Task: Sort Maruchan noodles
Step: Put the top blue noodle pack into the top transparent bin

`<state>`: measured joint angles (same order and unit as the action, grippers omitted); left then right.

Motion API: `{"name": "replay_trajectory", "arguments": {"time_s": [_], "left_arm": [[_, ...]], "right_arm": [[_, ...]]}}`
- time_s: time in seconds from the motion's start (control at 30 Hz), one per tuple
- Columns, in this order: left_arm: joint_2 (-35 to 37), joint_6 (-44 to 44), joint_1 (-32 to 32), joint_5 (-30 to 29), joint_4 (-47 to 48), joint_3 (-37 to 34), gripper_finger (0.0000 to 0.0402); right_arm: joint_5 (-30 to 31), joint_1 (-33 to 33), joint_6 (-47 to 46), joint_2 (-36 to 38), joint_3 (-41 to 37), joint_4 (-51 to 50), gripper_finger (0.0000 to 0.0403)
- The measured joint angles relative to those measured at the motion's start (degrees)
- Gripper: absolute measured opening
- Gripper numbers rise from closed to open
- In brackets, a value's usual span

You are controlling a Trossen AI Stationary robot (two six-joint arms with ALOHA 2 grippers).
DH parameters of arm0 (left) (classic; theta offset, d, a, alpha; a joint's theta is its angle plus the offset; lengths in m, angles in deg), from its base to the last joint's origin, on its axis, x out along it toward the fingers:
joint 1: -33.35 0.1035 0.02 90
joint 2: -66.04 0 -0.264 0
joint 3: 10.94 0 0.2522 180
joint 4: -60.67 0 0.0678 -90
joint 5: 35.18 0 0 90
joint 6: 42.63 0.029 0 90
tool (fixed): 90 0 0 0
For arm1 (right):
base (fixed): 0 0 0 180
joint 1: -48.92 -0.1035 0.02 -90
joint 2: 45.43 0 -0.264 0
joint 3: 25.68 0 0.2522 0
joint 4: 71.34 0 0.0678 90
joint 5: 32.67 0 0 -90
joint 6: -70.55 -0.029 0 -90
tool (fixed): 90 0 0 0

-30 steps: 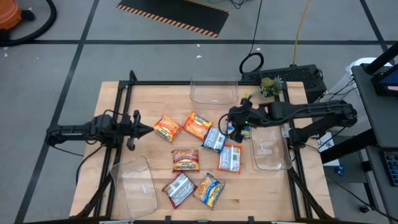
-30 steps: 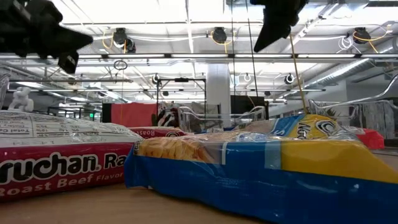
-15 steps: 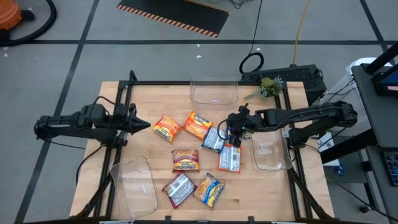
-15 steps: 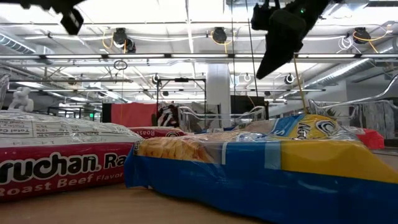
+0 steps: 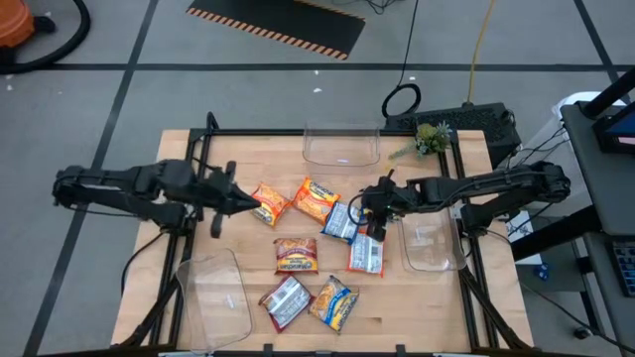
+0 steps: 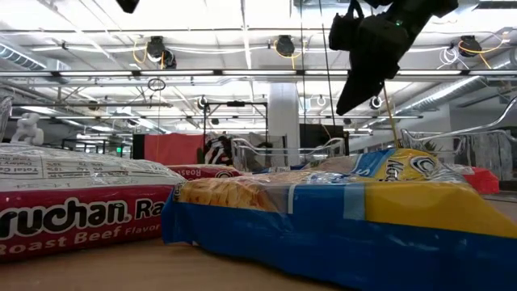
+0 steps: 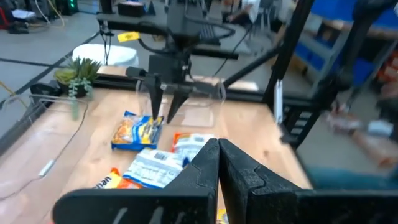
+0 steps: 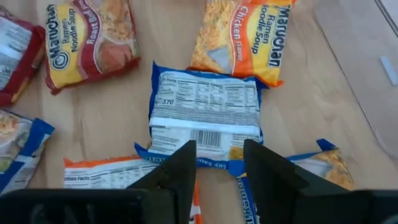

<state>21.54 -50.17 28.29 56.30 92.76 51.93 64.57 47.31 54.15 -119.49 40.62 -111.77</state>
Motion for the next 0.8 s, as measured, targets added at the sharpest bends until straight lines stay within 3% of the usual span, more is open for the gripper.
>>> {"name": "replay_trajectory", "arguments": {"time_s": [0.37,0.67,0.8], "left_arm": [[-7.1,11.4,0.9,-0.2,0.0,0.6,0.0021],[-8.0,14.8,2.0,-3.0,0.2,0.6,0.0112],[-8.0,14.5,2.1,-3.6,2.1,0.6,0.0148]], "right_arm": [[0.8,-1.6,8.0,-0.8,-1.3,2.9,0.0171],[3.4,-1.2,17.9,-7.5,-1.6,12.8,0.0171],[2.5,0.4,20.1,-10.2,-0.8,10.7,0.0175]]}}
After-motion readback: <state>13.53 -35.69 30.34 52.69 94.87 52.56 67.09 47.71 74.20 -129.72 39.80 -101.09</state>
